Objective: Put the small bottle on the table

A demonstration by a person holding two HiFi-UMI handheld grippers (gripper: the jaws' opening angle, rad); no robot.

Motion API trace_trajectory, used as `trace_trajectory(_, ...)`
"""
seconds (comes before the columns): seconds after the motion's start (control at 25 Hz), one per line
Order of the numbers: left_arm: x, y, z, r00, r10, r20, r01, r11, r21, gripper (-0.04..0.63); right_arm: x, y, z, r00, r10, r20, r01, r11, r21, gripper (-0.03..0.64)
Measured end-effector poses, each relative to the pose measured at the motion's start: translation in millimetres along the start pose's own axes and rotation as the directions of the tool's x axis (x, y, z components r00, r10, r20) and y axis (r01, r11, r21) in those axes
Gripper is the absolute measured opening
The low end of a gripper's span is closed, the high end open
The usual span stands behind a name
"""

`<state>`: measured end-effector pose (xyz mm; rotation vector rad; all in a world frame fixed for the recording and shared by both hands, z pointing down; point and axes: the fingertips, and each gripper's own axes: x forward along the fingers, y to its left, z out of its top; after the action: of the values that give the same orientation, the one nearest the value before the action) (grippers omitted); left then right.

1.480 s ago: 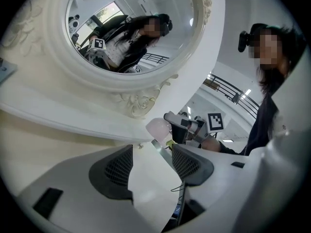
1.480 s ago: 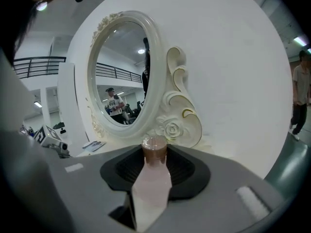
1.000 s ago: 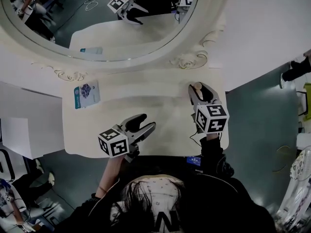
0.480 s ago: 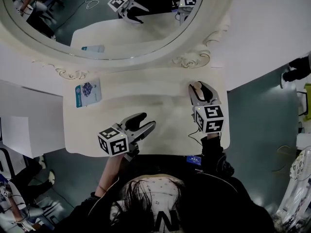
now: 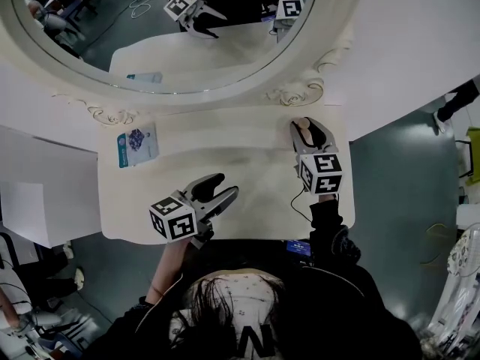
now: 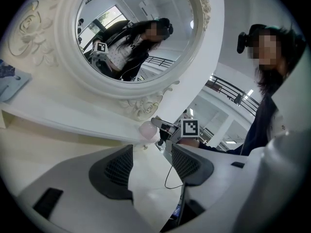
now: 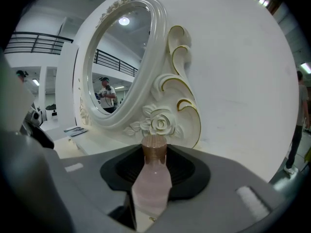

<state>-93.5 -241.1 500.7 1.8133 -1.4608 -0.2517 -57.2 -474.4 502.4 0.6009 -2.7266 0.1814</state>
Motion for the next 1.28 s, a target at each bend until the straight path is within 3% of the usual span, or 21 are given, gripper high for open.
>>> trace_trajectory(0.4, -22, 0, 2, 1.000, -0.008, 0.018, 0.008, 1.000, 0.014, 0.250, 13, -8, 4, 0.997, -0.043, 0.061, 0.039, 0.997, 0.074, 0.155)
trace_trajectory(0.76, -48, 3, -3, 1.000, -0.019, 0.021, 0.018, 1.000, 0.024, 0.250, -12, -7, 10, 0.986, -0.154, 0.070, 0.145, 0.982, 0.119, 0.166)
trace_trajectory(1.04, -64, 5, -6, 0.999, -0.050, 0.002, 0.050, 0.998, 0.045, 0.250, -48, 27, 5, 0.987, -0.153, 0.055, 0.142, 0.975, 0.172, 0.164)
trace_trajectory(1.28, -80, 7, -11, 0.996, -0.087, -0.036, 0.089, 0.993, 0.074, 0.250, -70, 88, 1, 0.994, -0.100, 0.045, 0.090, 0.978, 0.187, 0.164)
